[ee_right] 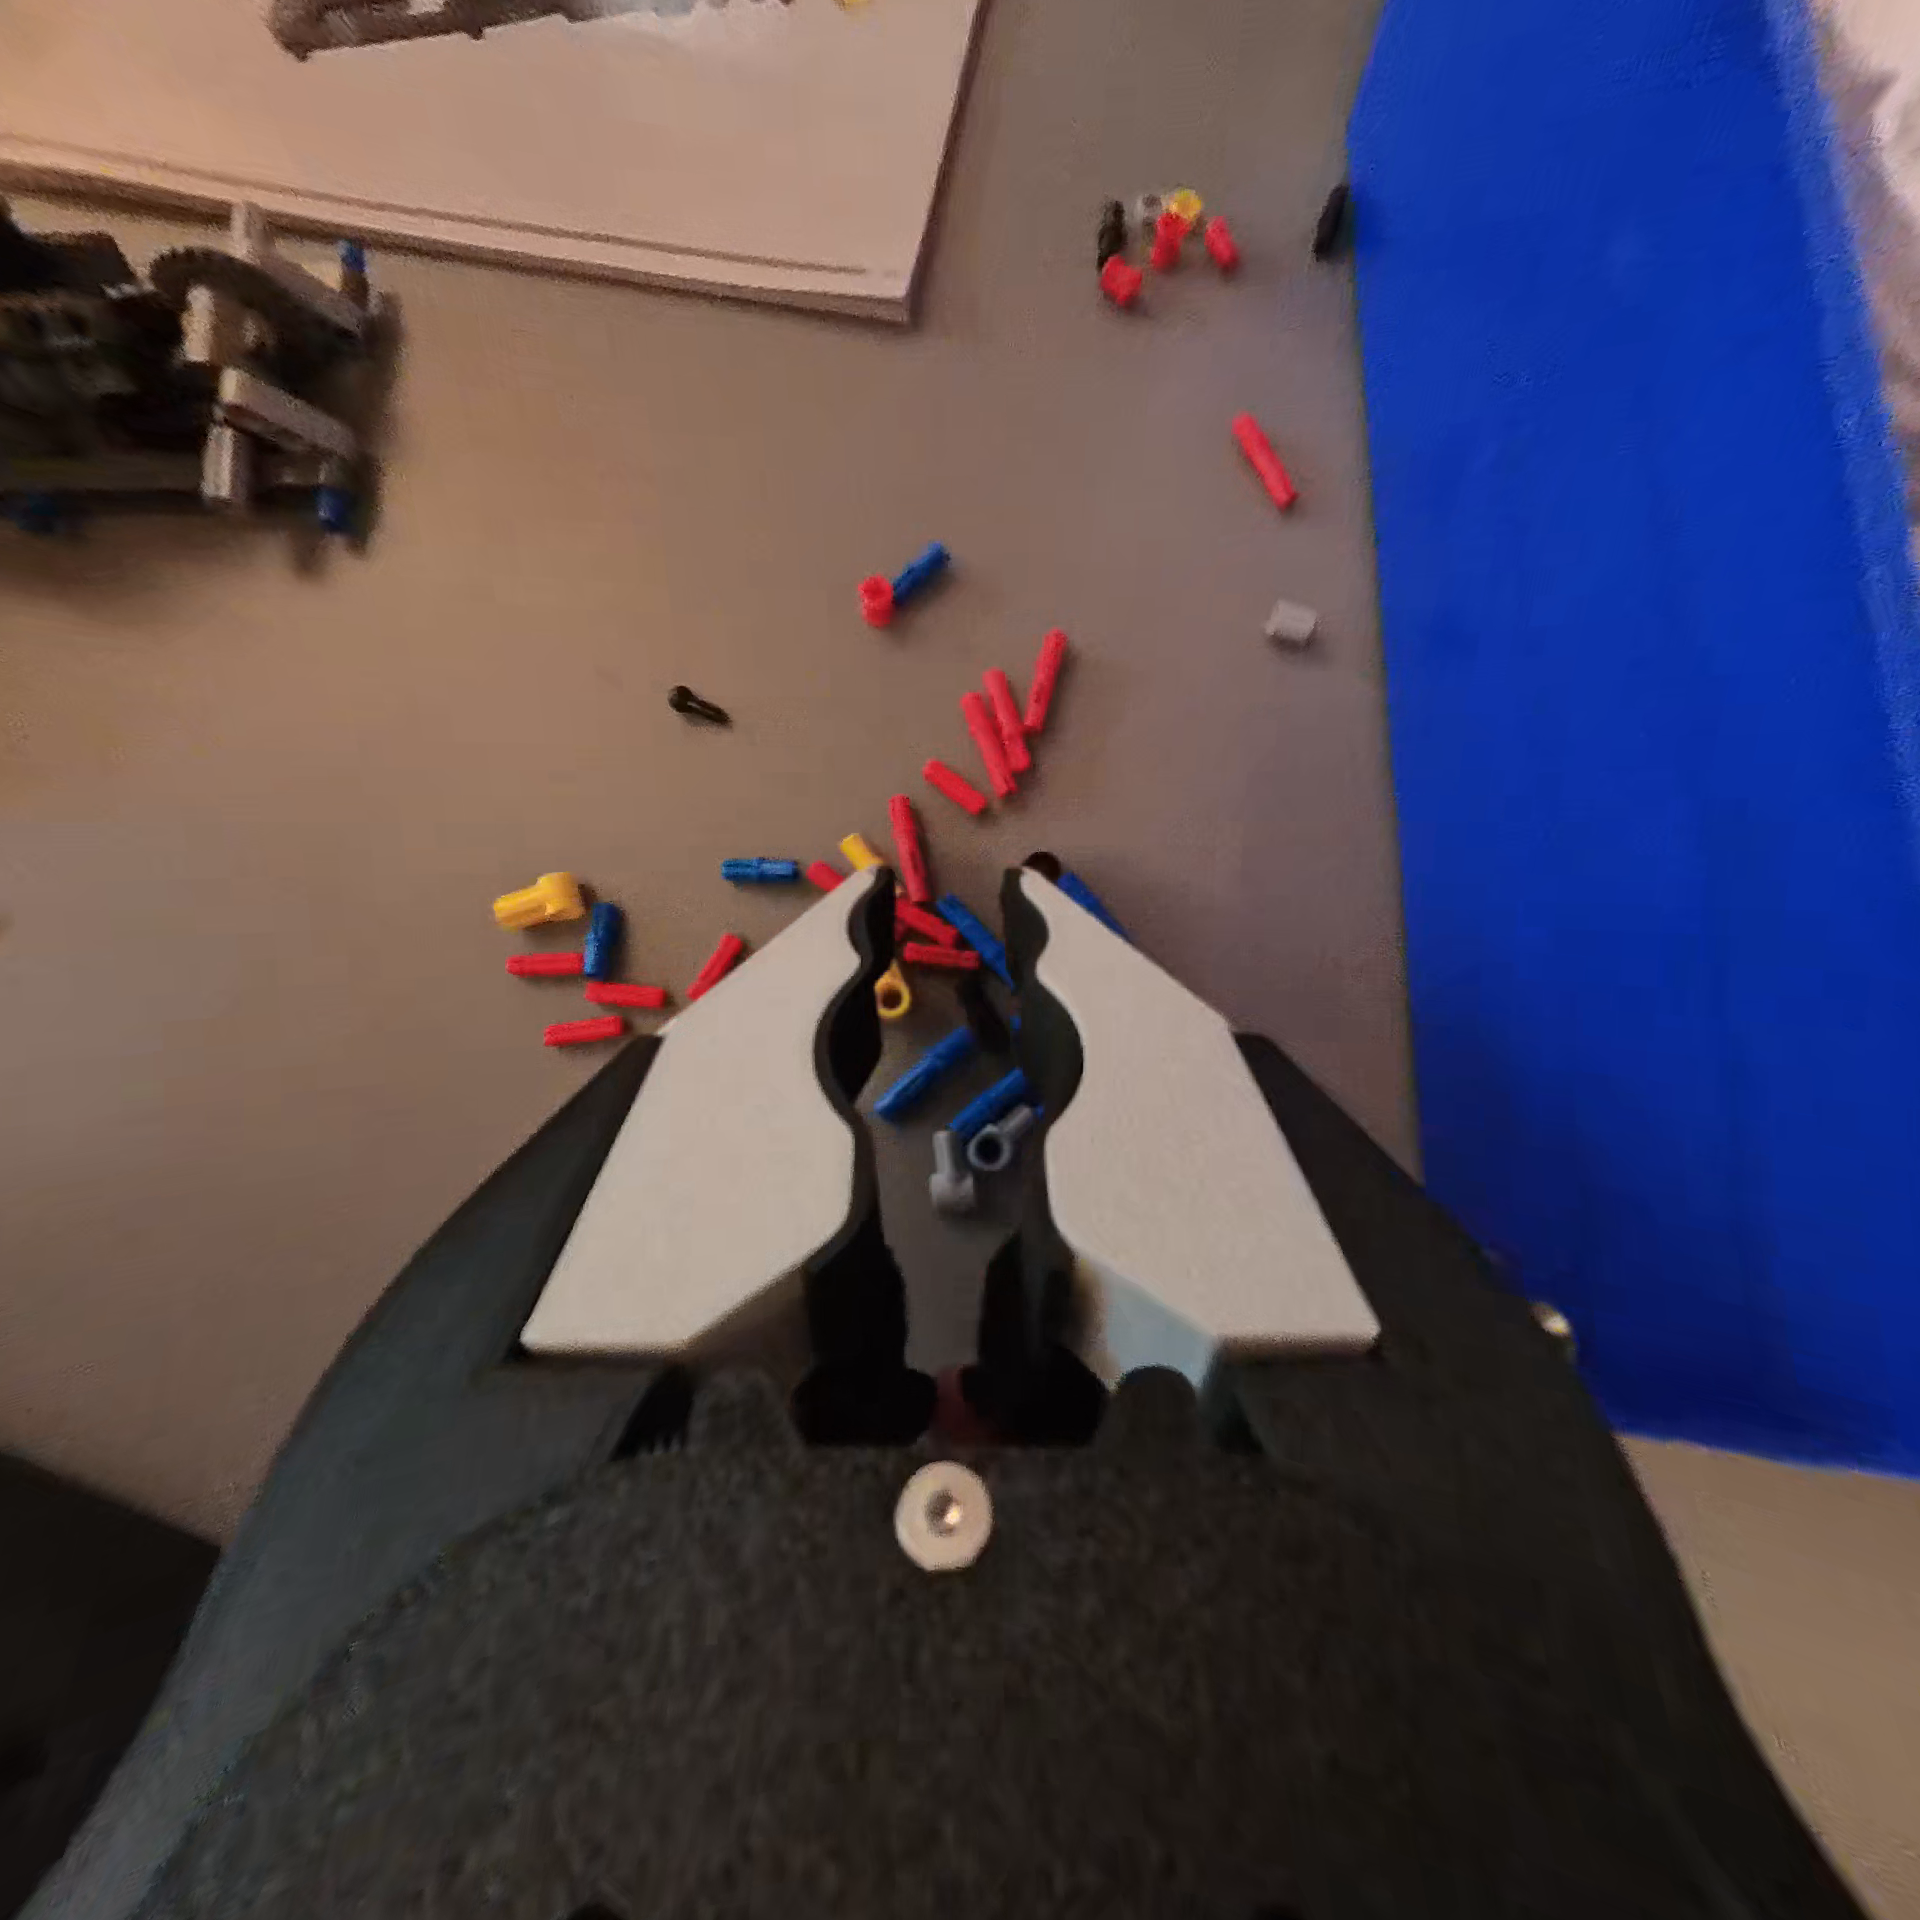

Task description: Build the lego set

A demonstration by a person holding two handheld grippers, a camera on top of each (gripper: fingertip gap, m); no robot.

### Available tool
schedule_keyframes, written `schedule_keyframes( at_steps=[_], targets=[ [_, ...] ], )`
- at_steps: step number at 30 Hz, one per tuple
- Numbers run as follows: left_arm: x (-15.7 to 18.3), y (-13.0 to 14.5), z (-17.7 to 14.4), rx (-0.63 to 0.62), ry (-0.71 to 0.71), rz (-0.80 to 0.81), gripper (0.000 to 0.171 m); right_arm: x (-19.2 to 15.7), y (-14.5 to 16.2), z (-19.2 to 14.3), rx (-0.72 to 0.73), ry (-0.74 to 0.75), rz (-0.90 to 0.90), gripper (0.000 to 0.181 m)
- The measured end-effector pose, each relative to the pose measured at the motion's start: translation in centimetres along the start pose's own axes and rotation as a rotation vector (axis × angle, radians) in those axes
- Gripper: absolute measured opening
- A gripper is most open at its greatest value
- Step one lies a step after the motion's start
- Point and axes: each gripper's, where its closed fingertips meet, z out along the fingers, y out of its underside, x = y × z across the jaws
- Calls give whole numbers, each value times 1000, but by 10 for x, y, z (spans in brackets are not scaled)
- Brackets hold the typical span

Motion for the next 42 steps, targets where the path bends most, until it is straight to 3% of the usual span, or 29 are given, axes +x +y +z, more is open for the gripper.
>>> schedule_keyframes(
  at_steps=[14, 26, 42],
  targets=[
    [4, 4, 2, -16, 8, -2, 22, 12, 10, 6, -59, 20, 22, 22],
    [2, 6, 2, -21, 5, 0, 22, 5, 4, 12, -74, -139, 172, 21],
    [7, 9, 5, -38, 20, 25, 22, 4, 1, 18, -123, -108, 58, 9]
  ],
)
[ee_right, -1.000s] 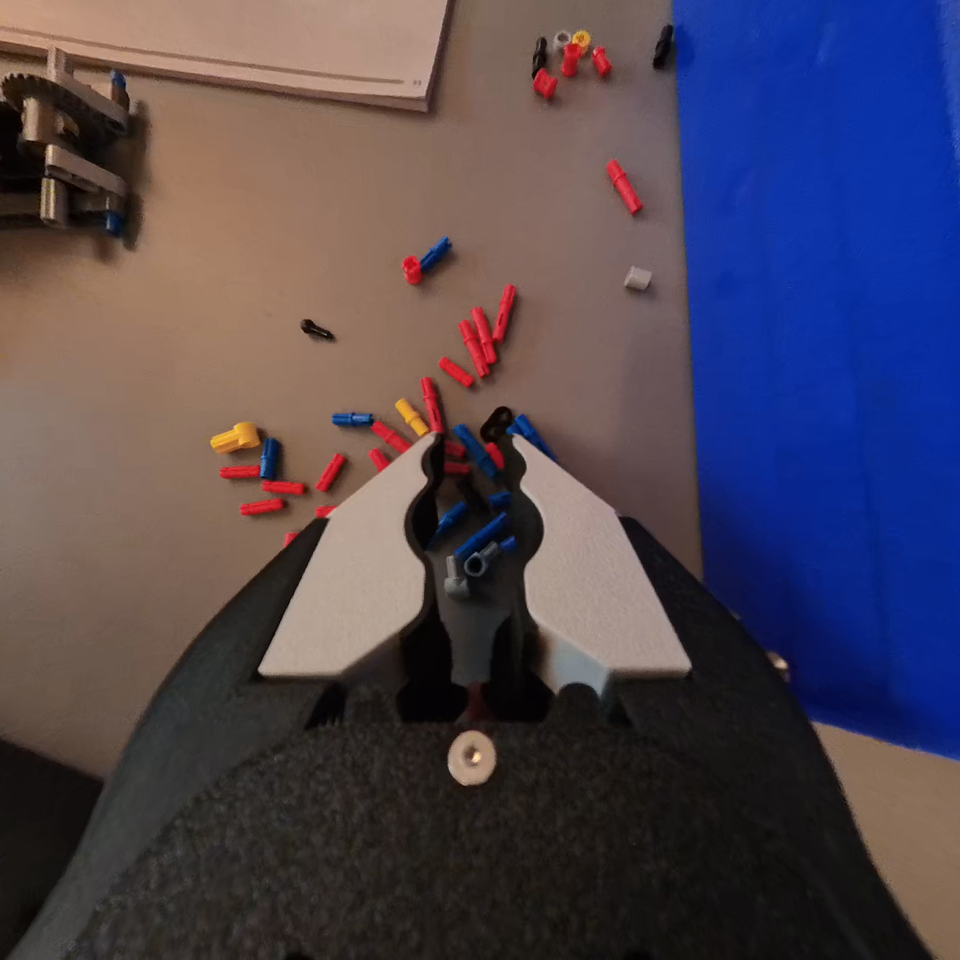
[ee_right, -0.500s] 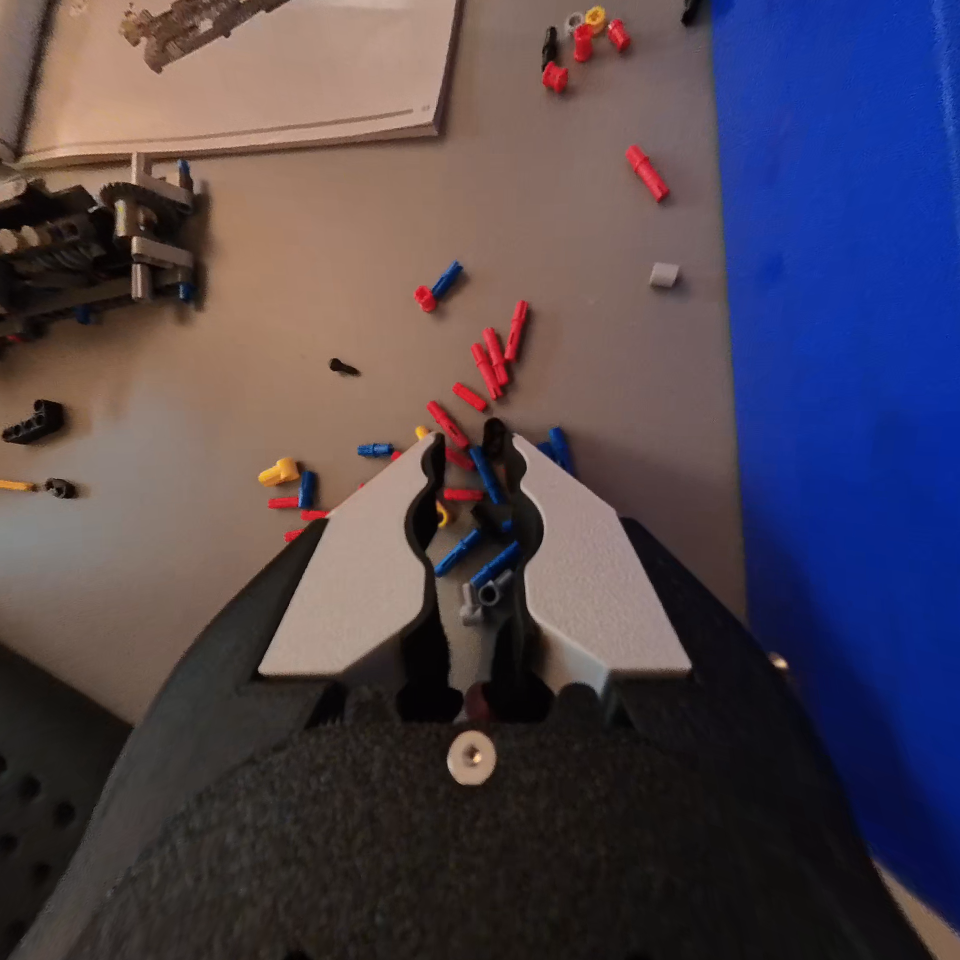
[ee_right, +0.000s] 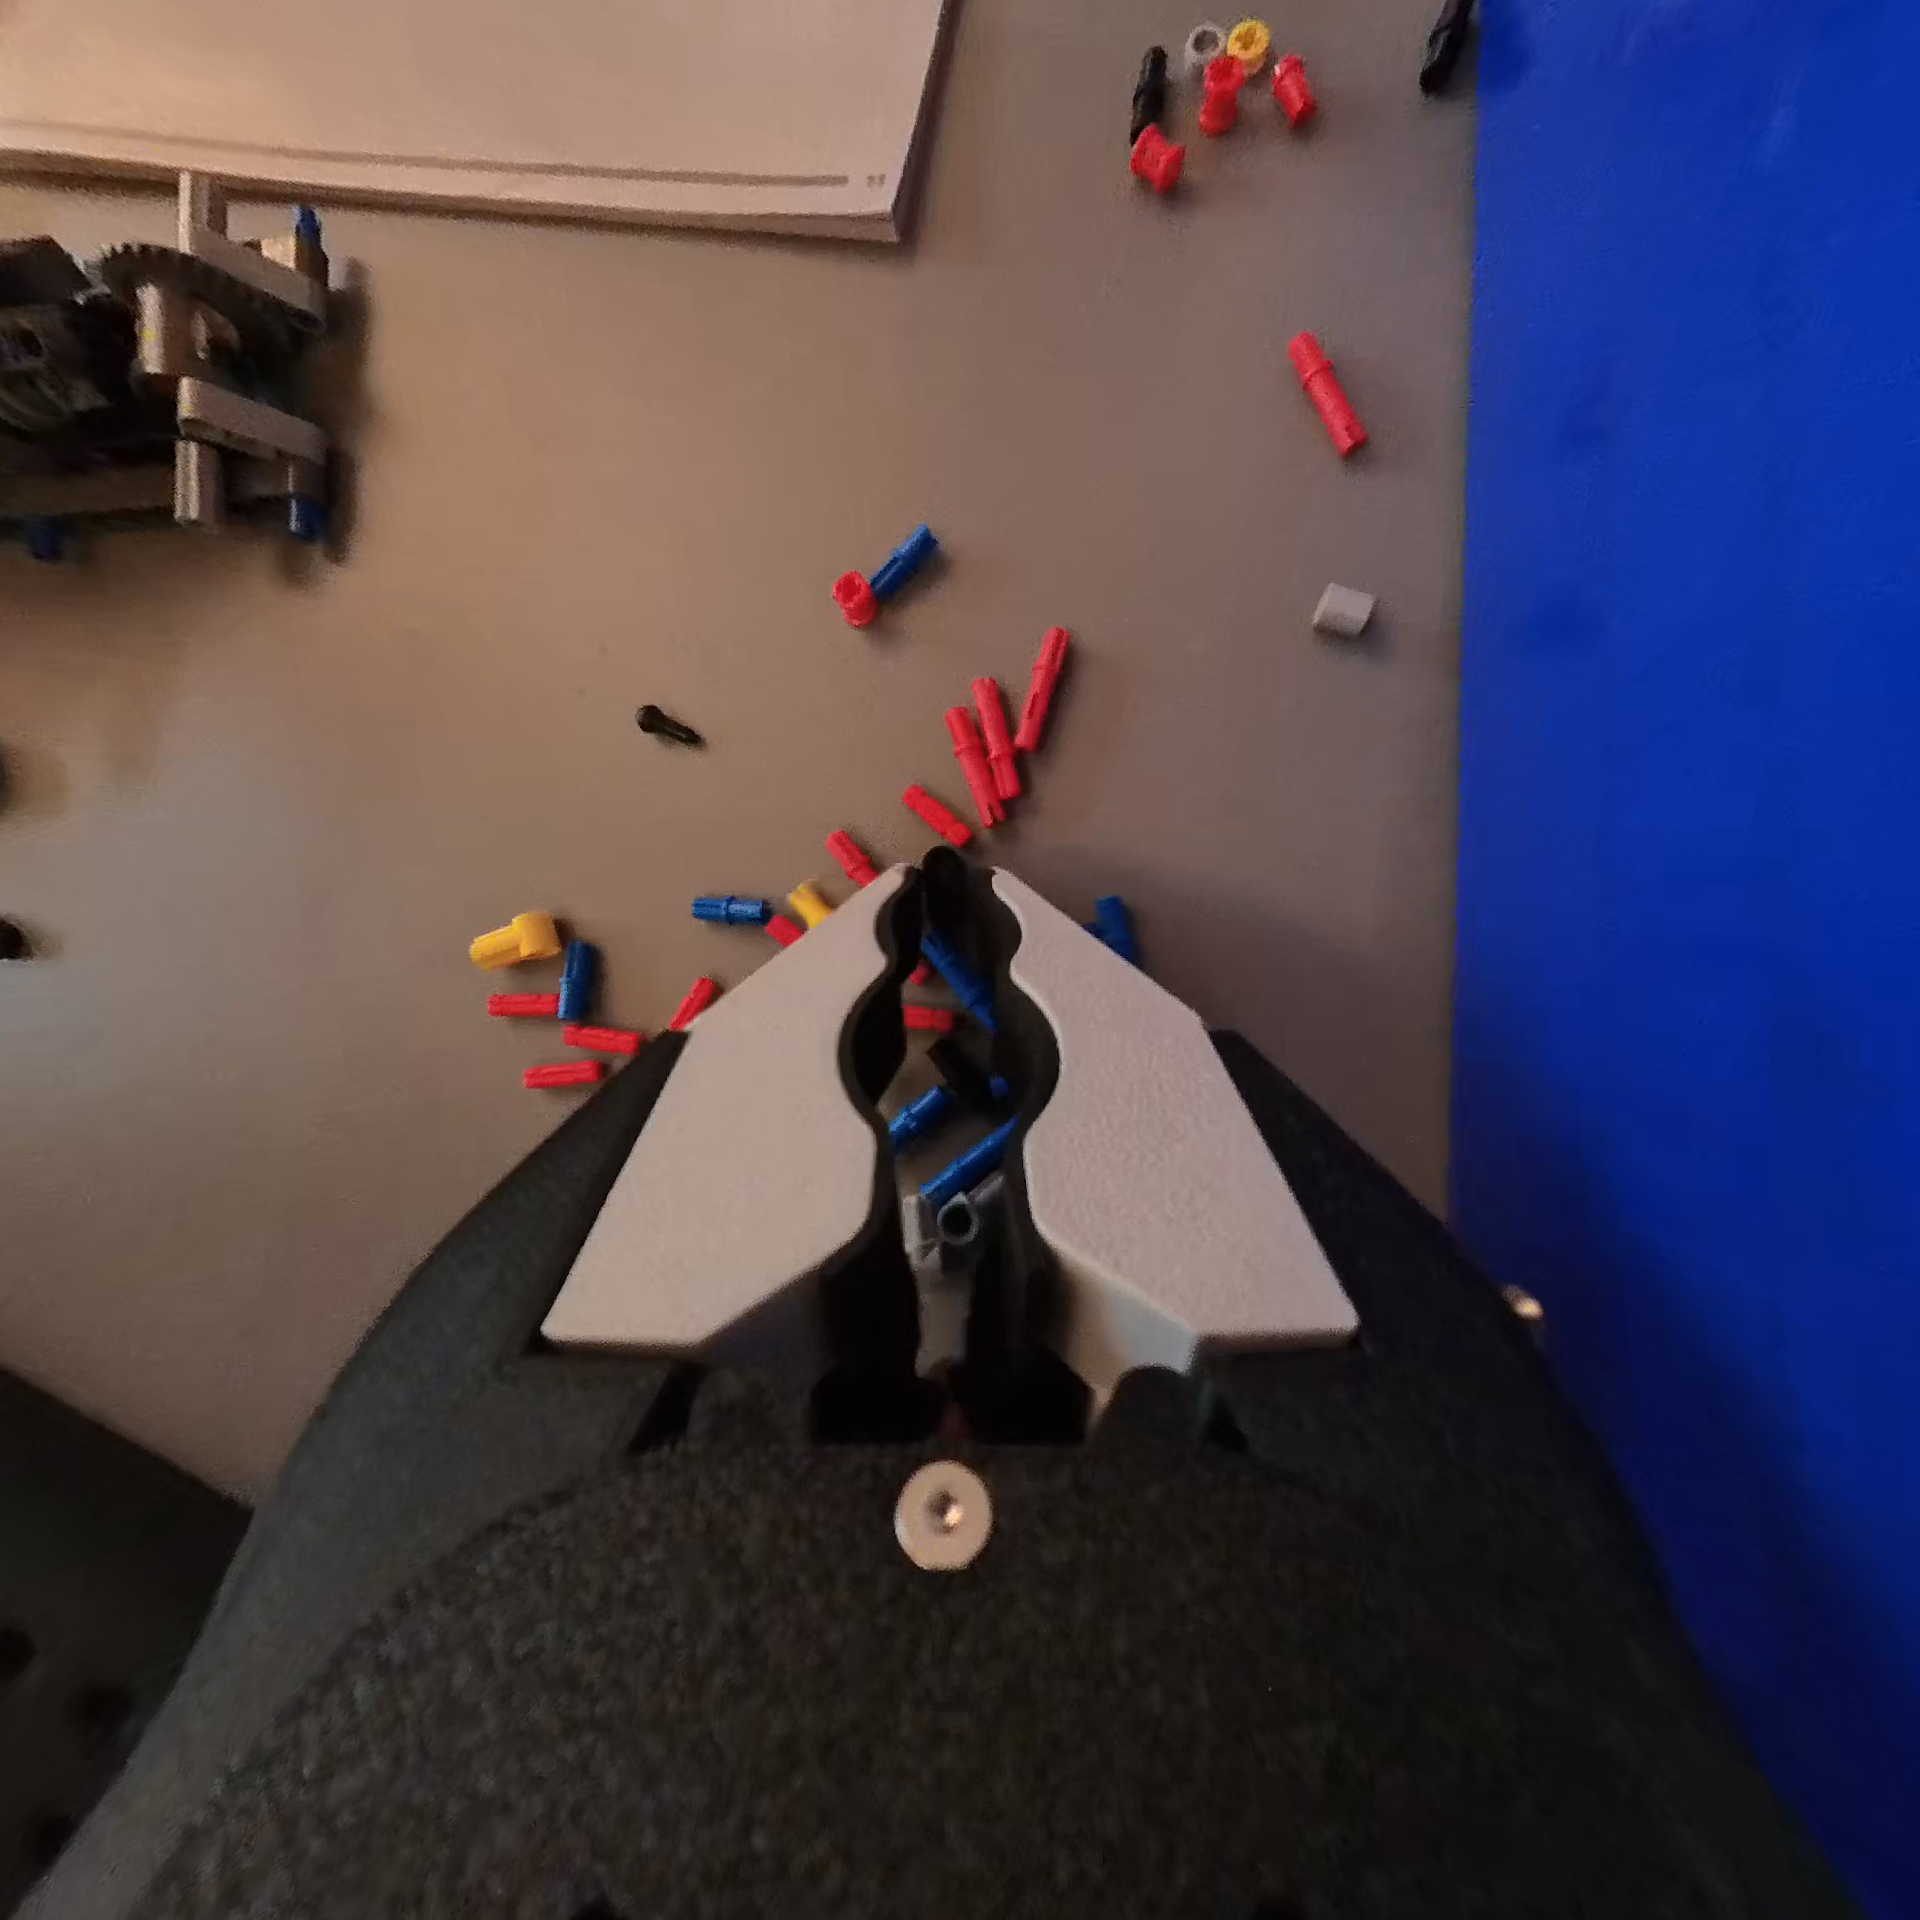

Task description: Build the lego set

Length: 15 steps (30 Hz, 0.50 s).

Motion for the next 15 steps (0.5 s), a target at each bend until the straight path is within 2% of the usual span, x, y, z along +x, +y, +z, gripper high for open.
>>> schedule_keyframes(
  at_steps=[6, 8, 9, 11, 13, 15],
  targets=[
    [0, -1, -1, 6, -2, 0, 22, 4, -3, -3, -12, 71, -77, 6],
    [-1, -2, -2, 10, -4, -2, 22, -13, -20, -14, 68, 43, -136, 6],
    [-1, -3, -2, 14, -3, -5, 22, -35, -31, -21, 113, -26, -180, 6],
    [0, -3, -1, 19, 8, -17, 22, -106, -33, -32, 131, -274, -340, 6],
    [3, -4, 0, 25, 27, -28, 22, -177, -5, -36, 30, -514, -497, 6],
    [5, -1, 1, 26, 38, -26, 22, -213, 20, -27, -31, -556, -635, 6]
  ],
)
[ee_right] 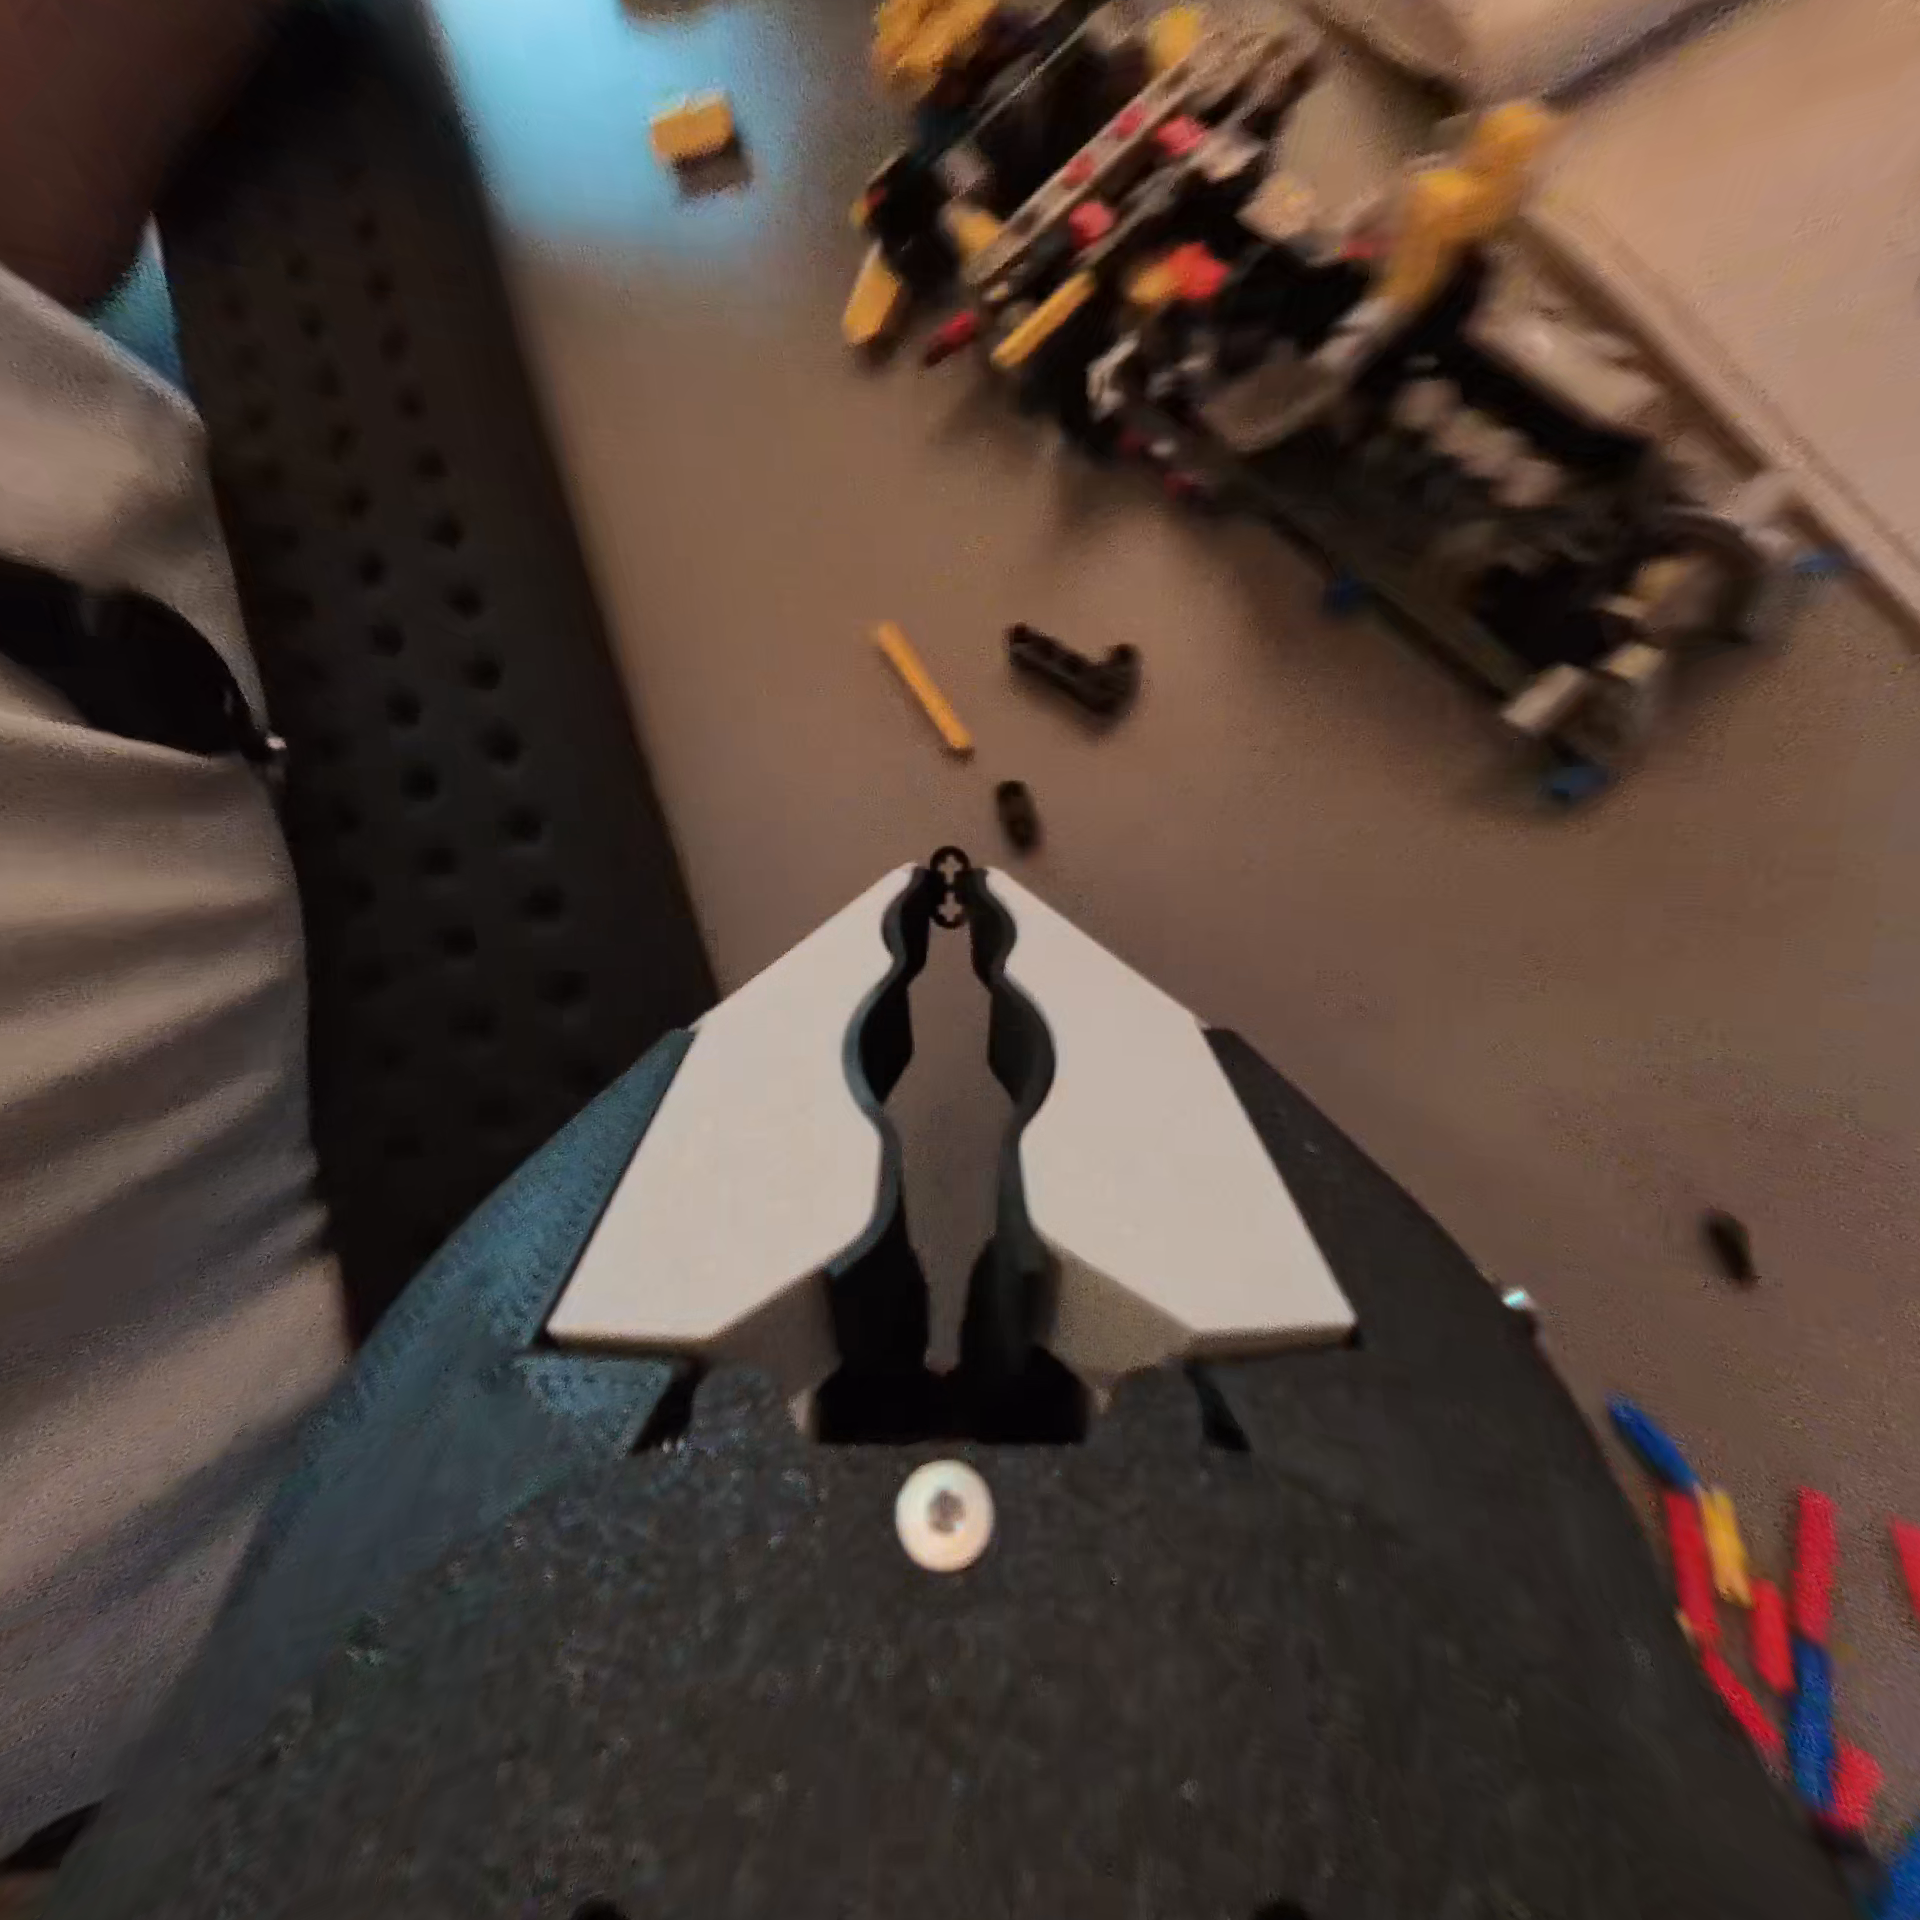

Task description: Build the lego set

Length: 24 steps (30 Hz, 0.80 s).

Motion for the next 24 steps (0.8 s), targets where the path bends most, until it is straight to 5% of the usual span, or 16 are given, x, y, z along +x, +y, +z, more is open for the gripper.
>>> schedule_keyframes(
  at_steps=[11, 24],
  targets=[
    [-10, 5, -3, 13, 21, -94, 22, -33, 3, 44, -46, -55, -8, 6],
    [-22, 16, -3, -25, -8, -108, 22, -7, 13, 42, -86, 92, -72, 6]
  ],
)
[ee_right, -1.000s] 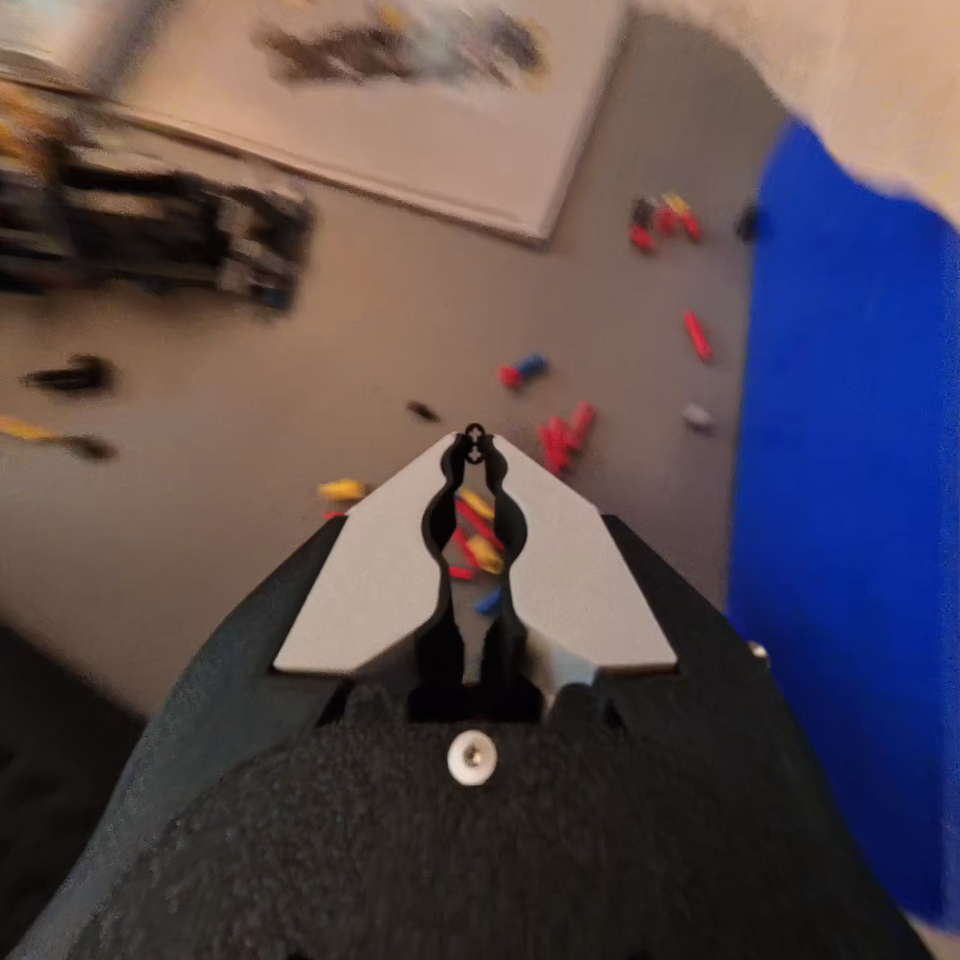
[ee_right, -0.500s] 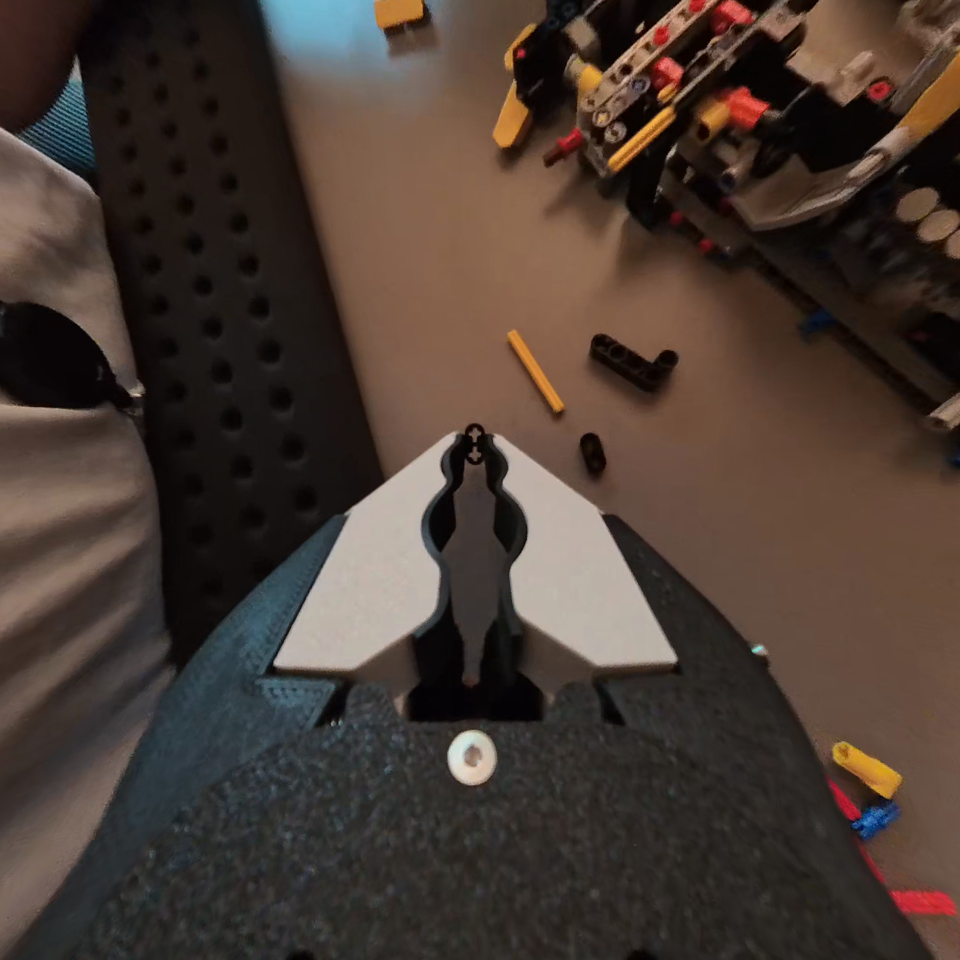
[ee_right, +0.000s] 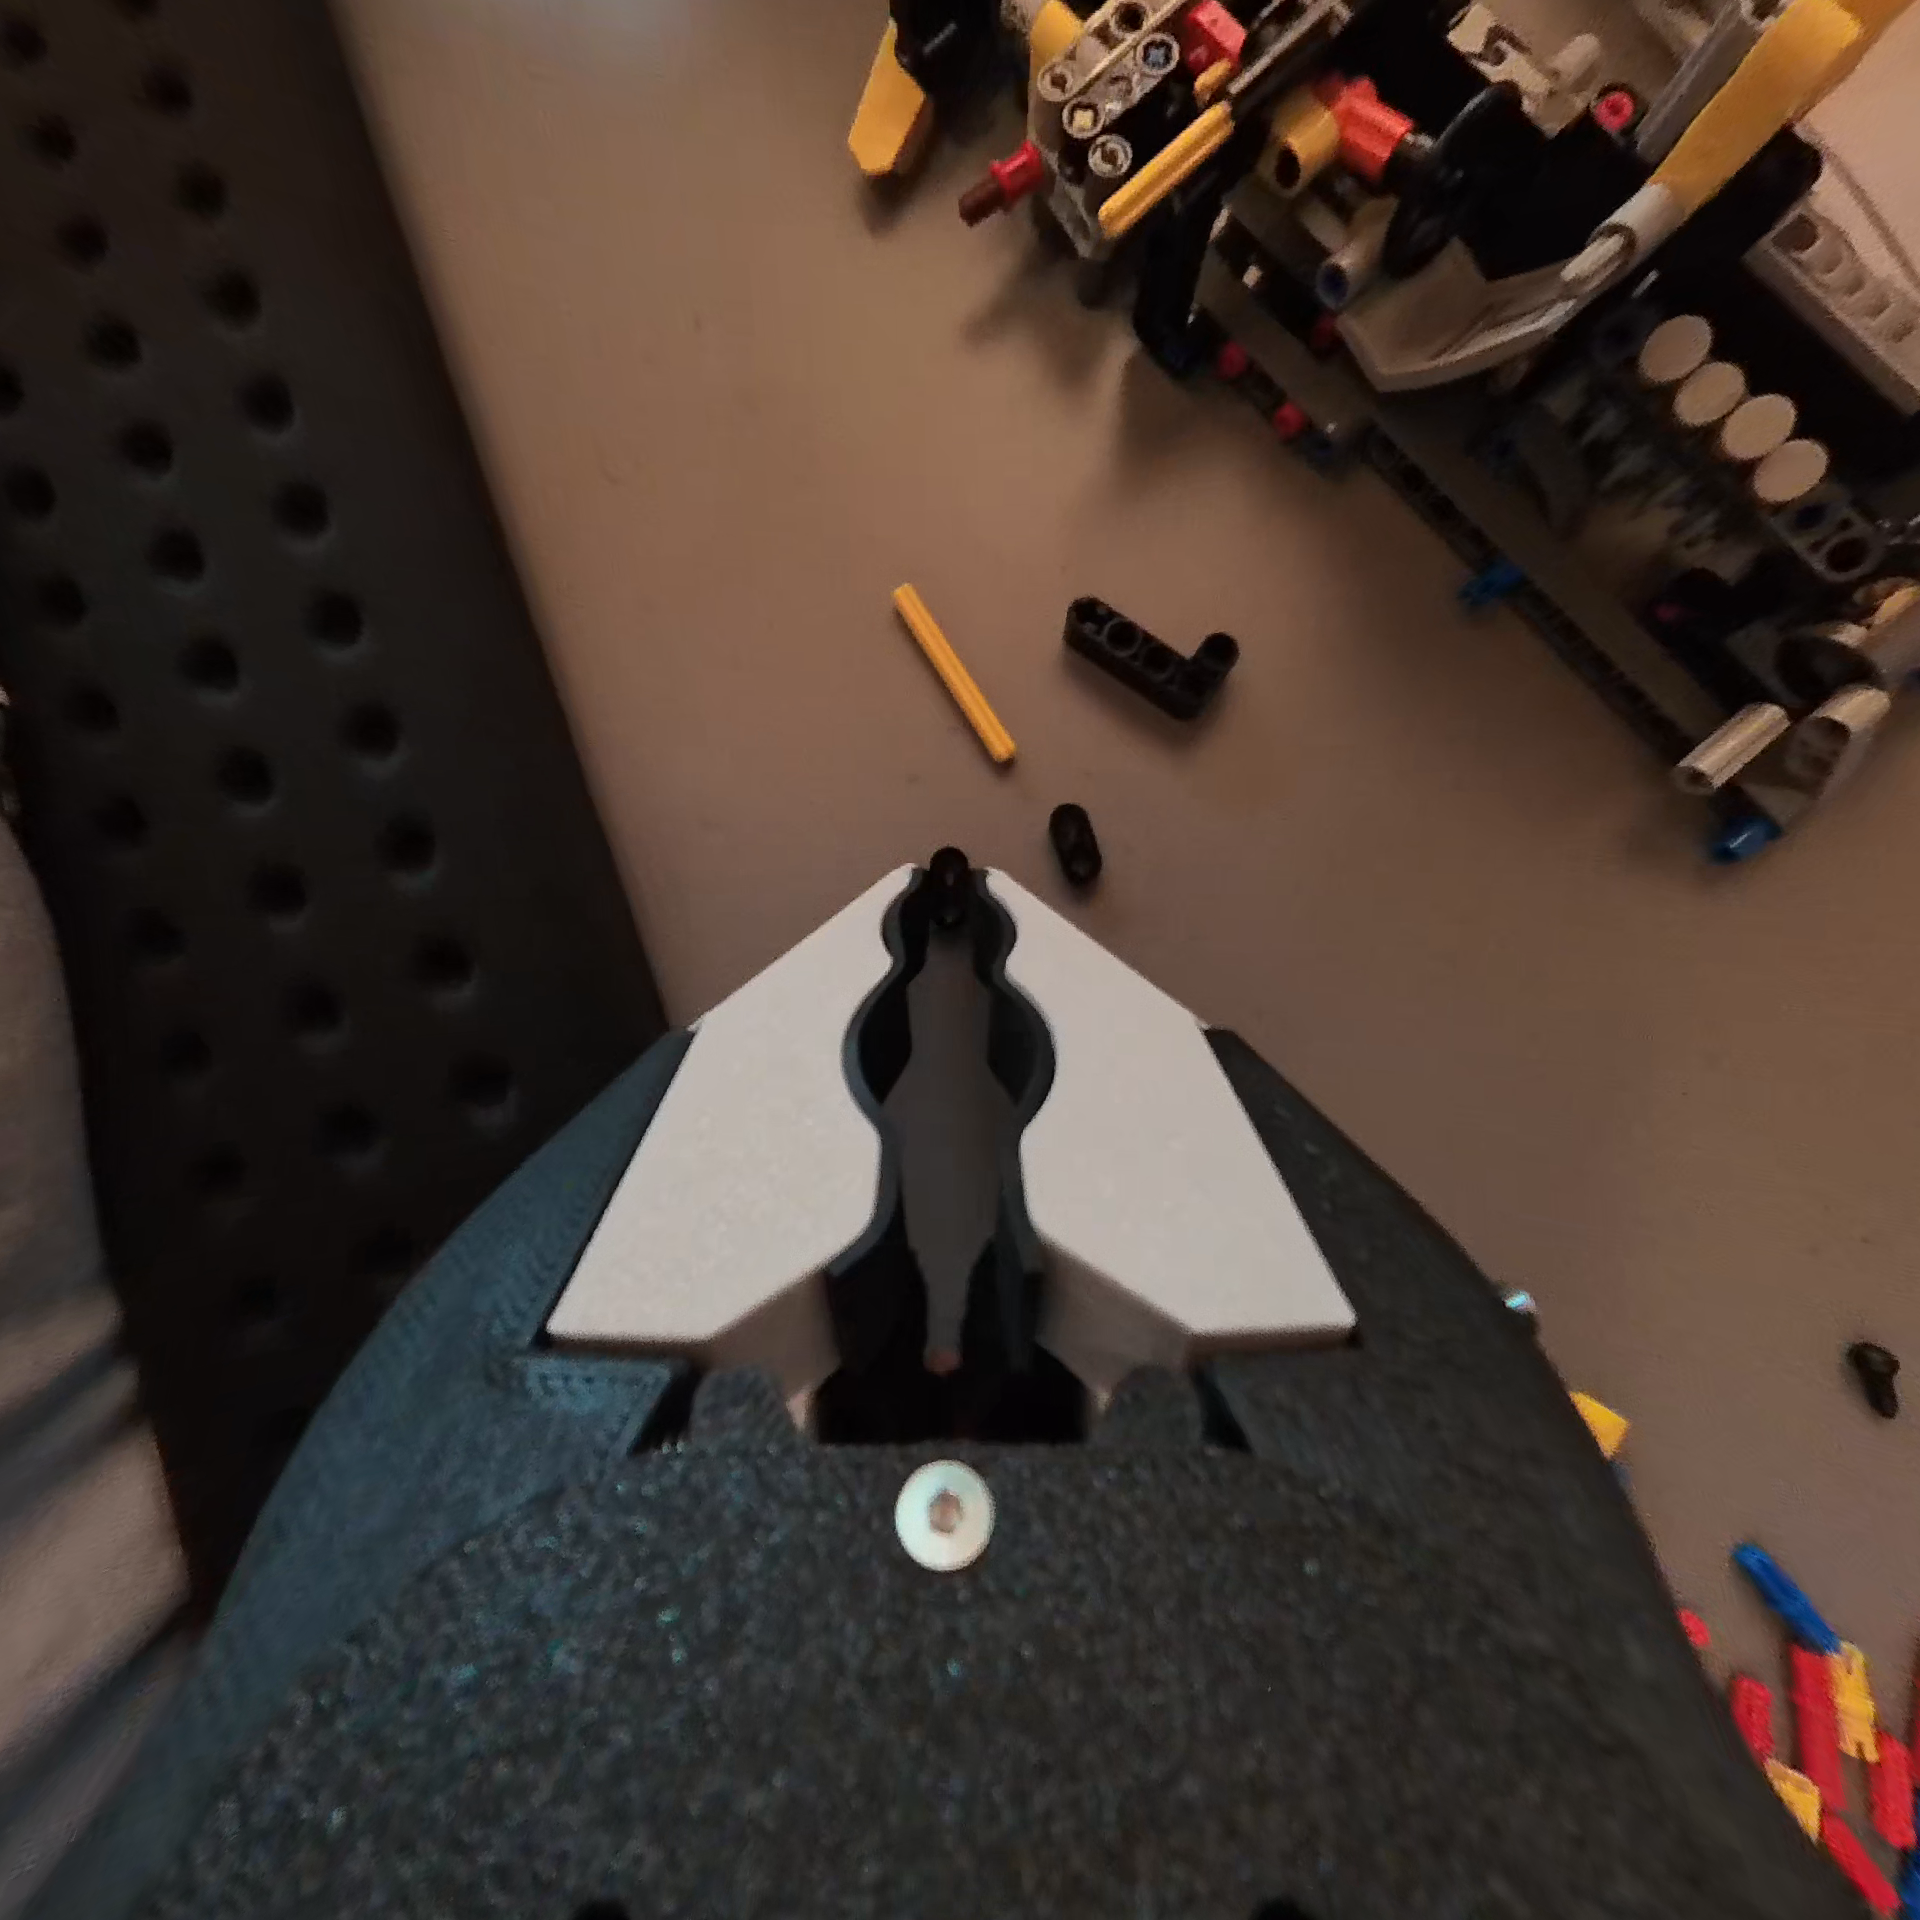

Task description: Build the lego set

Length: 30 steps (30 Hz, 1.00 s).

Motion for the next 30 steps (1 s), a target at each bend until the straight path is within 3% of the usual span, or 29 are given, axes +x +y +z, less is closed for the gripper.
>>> schedule_keyframes(
  at_steps=[7, 12, 18, 23, 27, 30],
  targets=[
    [-7, 1, -3, -2, -24, 0, 22, 2, -6, -4, 52, -12, 42, 14],
    [-6, 0, -5, -2, -28, 8, 22, 31, 8, -42, 151, 84, 215, 24],
    [2, 0, -1, -12, -20, 49, 22, 116, 77, -116, 236, 499, 499, 27],
    [2, -1, -1, -6, -19, 50, 22, 157, 113, -137, 264, 695, 664, 27],
    [-2, -2, -3, 11, -7, 3, 22, 168, 130, -134, 243, 696, 722, 26],
    [-4, -3, -3, 20, 5, -25, 22, 159, 104, -126, 305, 578, 666, 22]
  ],
)
